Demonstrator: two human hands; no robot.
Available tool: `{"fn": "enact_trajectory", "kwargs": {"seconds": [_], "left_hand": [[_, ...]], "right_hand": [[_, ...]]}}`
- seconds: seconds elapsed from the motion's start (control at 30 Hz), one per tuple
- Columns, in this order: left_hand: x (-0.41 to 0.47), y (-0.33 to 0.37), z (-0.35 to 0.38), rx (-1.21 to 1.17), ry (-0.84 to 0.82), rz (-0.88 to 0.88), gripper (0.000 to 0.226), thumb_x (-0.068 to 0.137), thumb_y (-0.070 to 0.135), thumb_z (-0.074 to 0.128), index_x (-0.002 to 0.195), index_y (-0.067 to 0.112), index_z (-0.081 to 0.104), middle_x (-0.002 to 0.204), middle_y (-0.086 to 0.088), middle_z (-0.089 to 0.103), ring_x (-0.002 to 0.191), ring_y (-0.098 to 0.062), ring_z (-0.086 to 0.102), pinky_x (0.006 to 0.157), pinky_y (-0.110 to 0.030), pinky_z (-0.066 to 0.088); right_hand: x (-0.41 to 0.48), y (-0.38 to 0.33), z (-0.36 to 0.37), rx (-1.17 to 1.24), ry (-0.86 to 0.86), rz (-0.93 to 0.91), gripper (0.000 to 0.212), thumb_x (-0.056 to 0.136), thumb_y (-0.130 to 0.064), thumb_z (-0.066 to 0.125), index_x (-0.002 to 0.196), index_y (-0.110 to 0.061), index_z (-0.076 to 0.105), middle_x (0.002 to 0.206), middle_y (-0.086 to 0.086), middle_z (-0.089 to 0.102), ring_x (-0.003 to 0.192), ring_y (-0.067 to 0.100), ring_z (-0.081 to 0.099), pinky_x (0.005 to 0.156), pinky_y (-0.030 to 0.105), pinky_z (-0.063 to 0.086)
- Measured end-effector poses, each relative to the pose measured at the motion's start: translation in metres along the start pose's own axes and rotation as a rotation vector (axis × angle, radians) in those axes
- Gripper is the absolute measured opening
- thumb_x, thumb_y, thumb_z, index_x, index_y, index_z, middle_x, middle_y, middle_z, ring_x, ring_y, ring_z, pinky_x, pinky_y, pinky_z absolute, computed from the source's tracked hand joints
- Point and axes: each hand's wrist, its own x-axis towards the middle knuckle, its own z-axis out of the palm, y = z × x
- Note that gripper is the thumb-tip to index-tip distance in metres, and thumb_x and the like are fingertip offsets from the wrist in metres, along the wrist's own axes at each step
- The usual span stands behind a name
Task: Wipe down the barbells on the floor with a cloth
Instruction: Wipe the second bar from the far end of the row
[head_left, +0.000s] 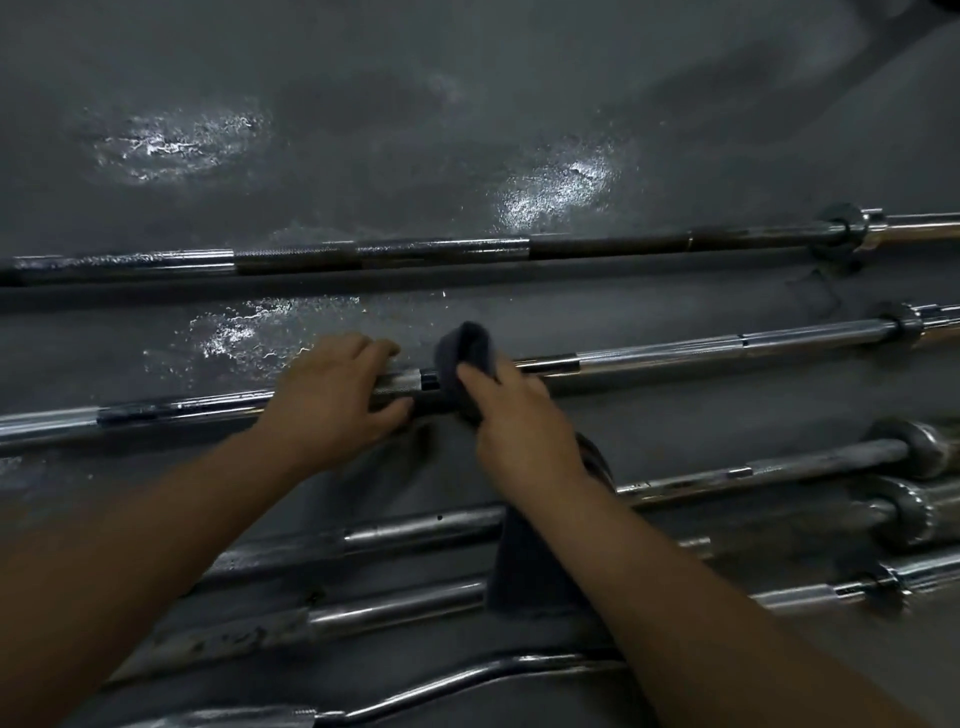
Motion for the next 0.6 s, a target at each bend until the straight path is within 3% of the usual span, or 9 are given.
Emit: {"fn": "enact_trajectory", "kwargs": {"seconds": [0.07,0.17,0.23,0.37,0.43,0.53,0.6], "left_hand": [[-0.015,-0.001,0.008,0.065,-0.065,0.040,0.079,0.075,0.073,0.035,0.130,0.018,0.052,0.124,-0.006,0.061,0.110,-0.031,0.057,0.094,-0.042,0.046],[-0.039,0.002,0.010,0.047,-0.056,0.071,0.078,0.077,0.067,0.036,0.132,0.013,0.052,0.126,-0.010,0.063,0.111,-0.032,0.060,0.095,-0.041,0.047],[-0.047,0.009,0.006,0.024,-0.039,0.047,0.068,0.079,0.059,0.039,0.128,0.016,0.055,0.120,-0.006,0.065,0.105,-0.030,0.061,0.088,-0.038,0.050],[-0.062,0.018,0.007,-0.062,0.000,0.007,0.045,0.081,0.046,0.044,0.115,0.022,0.062,0.104,-0.001,0.066,0.093,-0.027,0.060,0.078,-0.036,0.050],[-0.074,0.016,0.012,-0.082,0.031,0.045,0.046,0.081,0.046,0.042,0.113,0.020,0.063,0.103,-0.002,0.064,0.091,-0.027,0.060,0.078,-0.037,0.049],[-0.100,0.022,0.032,0.037,0.021,0.093,0.066,0.082,0.054,0.041,0.129,0.011,0.058,0.126,-0.011,0.061,0.110,-0.033,0.061,0.094,-0.041,0.048],[-0.116,0.032,0.052,0.117,-0.038,0.105,0.087,0.088,0.067,0.038,0.146,0.002,0.042,0.151,-0.019,0.041,0.137,-0.037,0.042,0.112,-0.047,0.031]], "right_hand": [[-0.003,0.033,-0.008,-0.018,0.056,0.126,0.066,0.084,-0.004,0.053,0.144,-0.030,0.044,0.142,0.008,0.044,0.115,0.038,0.048,0.091,0.043,0.046],[-0.021,0.073,-0.017,0.032,0.188,0.449,0.061,0.079,-0.004,0.056,0.138,-0.023,0.052,0.134,0.014,0.048,0.111,0.043,0.051,0.091,0.045,0.046],[-0.031,0.039,-0.008,0.041,0.152,0.374,0.059,0.078,-0.004,0.056,0.133,-0.026,0.053,0.133,0.011,0.049,0.110,0.041,0.052,0.090,0.045,0.048],[-0.046,-0.010,0.009,-0.011,-0.025,0.023,0.064,0.085,-0.006,0.052,0.141,-0.034,0.042,0.139,0.004,0.043,0.115,0.035,0.047,0.087,0.043,0.049],[-0.048,0.023,0.003,-0.013,0.015,0.101,0.064,0.082,-0.005,0.052,0.140,-0.031,0.047,0.134,0.008,0.050,0.114,0.038,0.051,0.090,0.043,0.049],[-0.058,0.069,-0.008,0.109,0.190,0.470,0.056,0.080,-0.001,0.051,0.132,-0.020,0.059,0.127,0.016,0.055,0.112,0.041,0.055,0.090,0.043,0.048],[-0.063,0.044,-0.005,0.045,0.162,0.461,0.051,0.080,-0.003,0.051,0.126,-0.024,0.061,0.123,0.012,0.056,0.109,0.040,0.053,0.084,0.039,0.046]]}}
